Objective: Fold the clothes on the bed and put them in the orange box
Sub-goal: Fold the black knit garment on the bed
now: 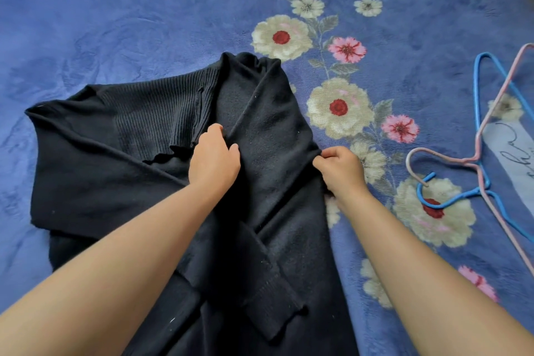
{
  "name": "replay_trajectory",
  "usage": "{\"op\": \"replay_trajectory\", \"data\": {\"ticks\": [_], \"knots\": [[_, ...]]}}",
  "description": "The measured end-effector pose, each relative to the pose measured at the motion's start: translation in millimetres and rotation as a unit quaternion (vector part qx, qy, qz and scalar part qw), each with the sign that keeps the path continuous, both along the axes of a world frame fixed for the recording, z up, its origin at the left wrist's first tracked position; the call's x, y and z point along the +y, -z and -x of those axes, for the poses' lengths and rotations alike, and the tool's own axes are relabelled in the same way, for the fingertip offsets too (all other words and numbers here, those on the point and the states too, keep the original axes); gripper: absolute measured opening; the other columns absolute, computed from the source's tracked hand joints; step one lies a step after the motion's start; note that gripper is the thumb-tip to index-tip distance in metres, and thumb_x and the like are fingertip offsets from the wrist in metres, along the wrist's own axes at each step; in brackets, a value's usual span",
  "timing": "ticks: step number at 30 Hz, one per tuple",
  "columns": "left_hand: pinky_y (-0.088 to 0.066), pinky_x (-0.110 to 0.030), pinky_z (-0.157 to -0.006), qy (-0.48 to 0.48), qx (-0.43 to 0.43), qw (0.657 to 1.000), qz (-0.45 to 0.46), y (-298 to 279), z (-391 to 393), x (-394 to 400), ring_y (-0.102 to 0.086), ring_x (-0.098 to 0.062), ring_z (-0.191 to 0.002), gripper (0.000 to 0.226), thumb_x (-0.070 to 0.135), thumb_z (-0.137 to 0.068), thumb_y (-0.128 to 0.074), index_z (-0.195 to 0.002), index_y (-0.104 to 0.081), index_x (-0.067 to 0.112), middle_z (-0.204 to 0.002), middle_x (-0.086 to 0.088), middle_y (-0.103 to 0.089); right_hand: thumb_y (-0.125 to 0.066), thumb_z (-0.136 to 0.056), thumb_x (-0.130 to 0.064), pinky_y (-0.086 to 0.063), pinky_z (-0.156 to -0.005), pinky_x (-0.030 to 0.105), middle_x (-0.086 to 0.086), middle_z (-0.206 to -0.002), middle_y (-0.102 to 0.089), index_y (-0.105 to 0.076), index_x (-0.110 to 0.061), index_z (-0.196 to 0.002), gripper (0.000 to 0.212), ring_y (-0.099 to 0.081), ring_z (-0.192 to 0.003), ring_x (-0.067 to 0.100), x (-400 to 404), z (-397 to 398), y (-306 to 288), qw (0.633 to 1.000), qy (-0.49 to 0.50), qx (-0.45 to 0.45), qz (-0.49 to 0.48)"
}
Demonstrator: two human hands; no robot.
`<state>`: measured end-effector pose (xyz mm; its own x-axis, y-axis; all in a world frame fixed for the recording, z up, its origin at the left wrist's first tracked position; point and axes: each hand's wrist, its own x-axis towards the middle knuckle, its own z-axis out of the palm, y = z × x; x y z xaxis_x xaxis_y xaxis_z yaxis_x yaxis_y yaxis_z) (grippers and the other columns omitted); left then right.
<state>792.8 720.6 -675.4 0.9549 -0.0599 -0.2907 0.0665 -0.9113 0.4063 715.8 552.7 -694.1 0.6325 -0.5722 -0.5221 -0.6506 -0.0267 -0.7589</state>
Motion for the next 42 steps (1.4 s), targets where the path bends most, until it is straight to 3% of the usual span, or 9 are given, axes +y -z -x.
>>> {"op": "replay_trajectory", "data": {"ticks": [6,9,17,20,25,29,34,38,42], "knots": [[-0.038,-0.047,-0.100,0.251,-0.141,0.955,-0.069,16.3,29.8,27.4,-0.045,-0.040,-0.124,0.063,0.043,-0.087,-0.039,-0.134,-0.046,0.002,-0.135,-0.024,-0.045,-0.044,-0.092,-0.010,-0.037,-0.072,0.038,0.018,-0.105,-0.057,-0.047,-0.001,-0.112,0.022,-0.054,-0.096,0.036,6.3,12.5,4.2,0.925,-0.230,0.048,0.298],[-0.009,-0.041,-0.115,0.311,-0.041,0.936,-0.158,21.8,49.7,40.8,-0.008,-0.023,-0.145,0.071,0.056,-0.089,-0.014,-0.148,-0.020,0.018,-0.156,-0.007,-0.014,-0.045,-0.095,-0.021,-0.038,-0.075,0.038,0.019,-0.116,-0.055,-0.044,-0.002,-0.117,0.029,-0.053,-0.104,0.036,12.9,19.6,-2.2,0.929,-0.221,0.068,0.288],[-0.032,-0.050,-0.105,0.132,-0.124,0.979,-0.090,0.3,91.4,104.7,-0.041,-0.038,-0.129,0.056,0.037,-0.091,-0.037,-0.132,-0.047,-0.001,-0.138,-0.023,-0.044,-0.047,-0.095,-0.024,-0.035,-0.091,0.036,0.019,-0.124,-0.050,-0.044,0.002,-0.127,0.042,-0.046,-0.115,0.035,48.7,109.8,-7.2,0.917,-0.254,0.120,0.284],[-0.014,-0.043,-0.112,-0.044,-0.069,0.991,-0.103,-0.8,124.4,144.2,-0.020,-0.031,-0.139,0.058,0.031,-0.095,-0.046,-0.143,-0.029,0.004,-0.149,-0.017,-0.026,-0.040,-0.098,-0.024,-0.039,-0.082,0.036,0.019,-0.123,-0.055,-0.045,0.001,-0.127,0.039,-0.050,-0.113,0.034,57.0,134.4,-11.6,0.917,-0.248,0.160,0.269],[-0.029,-0.050,-0.100,-0.307,0.083,0.943,-0.098,-2.3,185.1,204.2,-0.030,-0.038,-0.127,0.061,0.040,-0.094,-0.044,-0.137,-0.032,-0.002,-0.138,-0.024,-0.034,-0.040,-0.098,-0.026,-0.034,-0.066,0.035,0.014,-0.086,-0.055,-0.054,0.001,-0.098,0.029,-0.054,-0.094,0.036,70.5,164.7,-14.0,0.931,-0.200,0.197,0.232],[-0.040,-0.042,-0.085,-0.296,0.152,0.942,-0.049,-0.7,209.3,235.7,-0.047,-0.036,-0.108,0.050,0.040,-0.096,-0.041,-0.118,-0.047,-0.005,-0.119,-0.022,-0.051,-0.044,-0.097,-0.026,-0.026,-0.065,0.033,0.009,-0.072,-0.047,-0.030,-0.014,-0.061,0.040,-0.044,-0.081,0.028,81.0,194.5,-14.3,0.948,-0.149,0.210,0.185],[-0.047,-0.036,-0.083,-0.290,0.232,0.915,0.158,-9.3,223.8,260.9,-0.058,-0.031,-0.098,0.029,0.021,-0.091,-0.058,-0.110,-0.061,-0.001,-0.108,-0.019,-0.064,-0.051,-0.094,-0.031,-0.037,-0.081,0.031,0.019,-0.118,-0.060,-0.063,0.004,-0.105,0.038,-0.053,-0.112,0.029,90.6,229.5,-14.2,0.960,-0.144,0.223,0.089],[-0.055,-0.025,-0.058,-0.270,0.380,0.831,0.302,-35.0,228.3,282.5,-0.067,-0.017,-0.066,0.015,-0.001,-0.088,-0.058,-0.102,-0.061,0.003,-0.082,-0.007,-0.070,-0.052,-0.094,-0.027,-0.046,-0.089,0.037,0.018,-0.110,-0.065,-0.065,0.004,-0.104,0.034,-0.059,-0.103,0.033,92.7,244.8,-39.2,0.967,-0.141,0.206,0.045],[-0.057,-0.028,-0.062,-0.234,0.424,0.824,0.294,-58.0,223.4,301.4,-0.066,-0.023,-0.079,0.015,-0.005,-0.087,-0.056,-0.099,-0.062,0.003,-0.089,-0.010,-0.070,-0.056,-0.091,-0.035,-0.052,-0.070,0.039,0.008,-0.086,-0.067,-0.064,-0.010,-0.084,0.026,-0.062,-0.082,0.029,82.2,251.9,-85.9,0.978,-0.080,0.186,-0.047]]}}
